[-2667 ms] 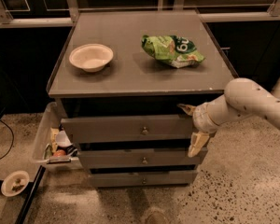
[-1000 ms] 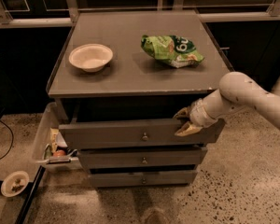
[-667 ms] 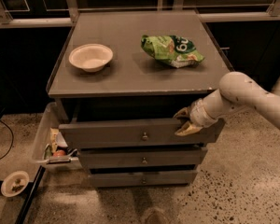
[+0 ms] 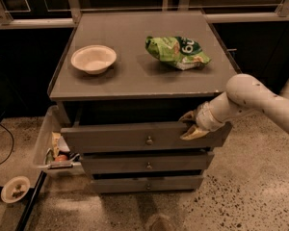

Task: Open top drawer

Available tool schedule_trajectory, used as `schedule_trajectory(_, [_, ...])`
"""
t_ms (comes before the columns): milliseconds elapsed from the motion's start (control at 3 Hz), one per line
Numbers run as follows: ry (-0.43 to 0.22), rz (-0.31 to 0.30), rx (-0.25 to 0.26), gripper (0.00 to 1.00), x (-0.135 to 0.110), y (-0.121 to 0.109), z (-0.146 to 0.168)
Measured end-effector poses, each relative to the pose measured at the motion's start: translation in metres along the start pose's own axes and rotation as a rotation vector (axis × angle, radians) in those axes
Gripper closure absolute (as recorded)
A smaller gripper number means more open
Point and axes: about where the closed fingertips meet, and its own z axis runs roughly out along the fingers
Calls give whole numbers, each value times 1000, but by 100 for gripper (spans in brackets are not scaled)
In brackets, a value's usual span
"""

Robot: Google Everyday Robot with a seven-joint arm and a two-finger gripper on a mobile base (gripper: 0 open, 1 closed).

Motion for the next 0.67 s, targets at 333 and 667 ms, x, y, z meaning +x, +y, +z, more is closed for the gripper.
schedule_trajectory(333, [-18,-1,-7,39,-4,5,2])
schedule_trajectory(667, [-22,-9,-1,42,-6,6,0])
